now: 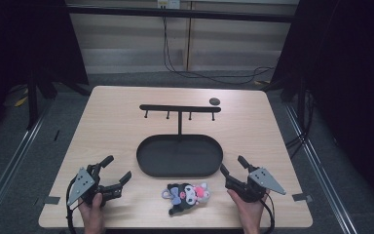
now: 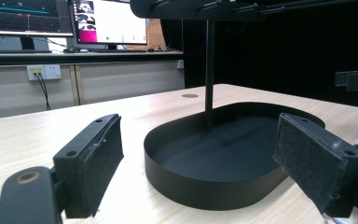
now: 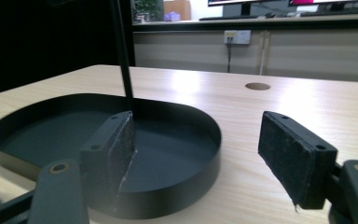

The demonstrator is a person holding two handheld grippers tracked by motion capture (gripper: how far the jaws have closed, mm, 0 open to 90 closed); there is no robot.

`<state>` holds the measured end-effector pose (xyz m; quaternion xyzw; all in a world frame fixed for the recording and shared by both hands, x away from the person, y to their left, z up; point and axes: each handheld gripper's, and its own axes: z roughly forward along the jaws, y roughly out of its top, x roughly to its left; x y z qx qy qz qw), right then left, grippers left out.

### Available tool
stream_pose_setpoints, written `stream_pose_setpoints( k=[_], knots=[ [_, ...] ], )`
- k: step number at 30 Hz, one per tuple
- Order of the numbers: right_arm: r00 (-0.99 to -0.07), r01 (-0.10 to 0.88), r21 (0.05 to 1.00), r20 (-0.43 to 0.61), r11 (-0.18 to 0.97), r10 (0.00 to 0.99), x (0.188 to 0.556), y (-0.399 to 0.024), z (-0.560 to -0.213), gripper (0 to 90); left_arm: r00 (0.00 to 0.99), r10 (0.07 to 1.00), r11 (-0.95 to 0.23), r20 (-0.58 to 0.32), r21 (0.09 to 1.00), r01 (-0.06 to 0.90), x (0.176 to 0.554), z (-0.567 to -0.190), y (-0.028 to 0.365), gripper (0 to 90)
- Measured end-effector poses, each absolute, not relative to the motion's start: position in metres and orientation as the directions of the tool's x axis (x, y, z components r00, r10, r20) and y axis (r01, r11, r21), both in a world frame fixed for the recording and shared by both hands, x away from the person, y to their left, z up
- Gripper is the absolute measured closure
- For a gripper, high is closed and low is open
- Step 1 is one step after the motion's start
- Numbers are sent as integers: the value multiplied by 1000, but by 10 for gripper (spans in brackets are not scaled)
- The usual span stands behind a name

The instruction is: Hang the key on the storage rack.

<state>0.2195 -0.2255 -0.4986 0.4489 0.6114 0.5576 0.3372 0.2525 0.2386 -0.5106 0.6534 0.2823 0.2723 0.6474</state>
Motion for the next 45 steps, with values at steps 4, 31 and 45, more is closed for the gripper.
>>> stream_pose_setpoints(
  k=[4, 31, 45],
  knots=[
    [-418, 198, 980, 93, -9, 904, 220, -224, -495, 396, 692, 722, -2, -10, 1000, 16, 253, -511, 239, 153],
    [-615, 348, 925, 102, 153, 782, 227, -196, -457, 503, 692, 722, -3, -10, 1000, 17, 252, -511, 239, 152],
    [-718, 468, 817, 131, 336, 683, 244, -172, -437, 360, 692, 722, -3, -10, 1000, 17, 252, -511, 239, 152]
  ],
)
